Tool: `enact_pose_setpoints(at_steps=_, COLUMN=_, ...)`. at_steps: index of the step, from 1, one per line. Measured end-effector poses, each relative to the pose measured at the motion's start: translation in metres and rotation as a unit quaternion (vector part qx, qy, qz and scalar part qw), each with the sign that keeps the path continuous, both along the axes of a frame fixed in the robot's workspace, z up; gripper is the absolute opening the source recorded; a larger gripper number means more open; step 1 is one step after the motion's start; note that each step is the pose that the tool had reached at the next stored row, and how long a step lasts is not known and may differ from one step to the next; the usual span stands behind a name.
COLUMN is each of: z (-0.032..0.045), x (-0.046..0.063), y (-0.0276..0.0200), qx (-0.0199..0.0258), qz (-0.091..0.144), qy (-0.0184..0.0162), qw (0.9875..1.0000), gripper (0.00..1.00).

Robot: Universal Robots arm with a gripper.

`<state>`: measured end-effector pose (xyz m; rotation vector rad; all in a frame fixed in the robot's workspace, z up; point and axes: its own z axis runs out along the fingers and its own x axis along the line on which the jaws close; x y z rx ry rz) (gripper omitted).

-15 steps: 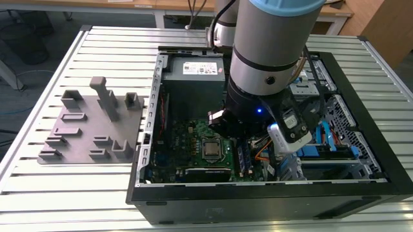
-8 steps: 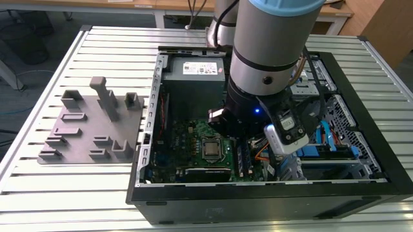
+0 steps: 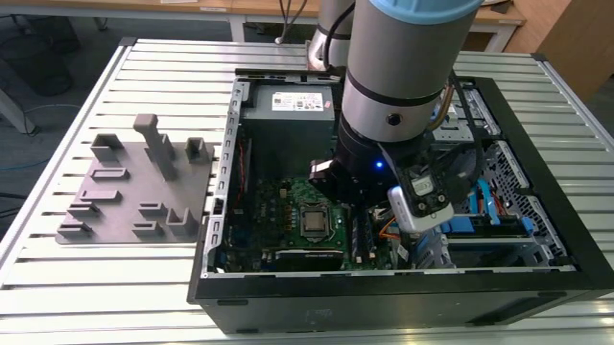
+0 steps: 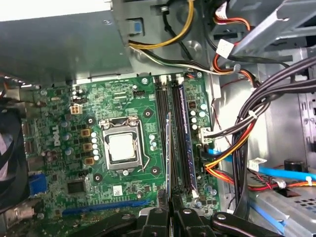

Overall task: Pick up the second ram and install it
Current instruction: 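Insert the second ram into the second slot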

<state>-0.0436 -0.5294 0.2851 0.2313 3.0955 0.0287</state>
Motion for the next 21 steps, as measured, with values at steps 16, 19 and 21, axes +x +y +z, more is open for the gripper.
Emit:
enact_pose_setpoints(at_steps=16, z=-0.0065, x=0.0013, y=0.0035, qx=-0.0028, qz=-0.003, qy=0.0, qw=1.0, gripper=0.14)
enact_pose_setpoints(at_steps=19, z=-0.0071, x=0.0021, y=0.006, qx=-0.0043, qz=-0.002, qy=0.0, qw=1.0, gripper=0.14)
enact_pose_setpoints(at_steps=21, z=-0.0071, x=0.0023, y=0.0064, qx=-0.0043, qz=-0.002, qy=0.0, qw=1.0, gripper=0.14)
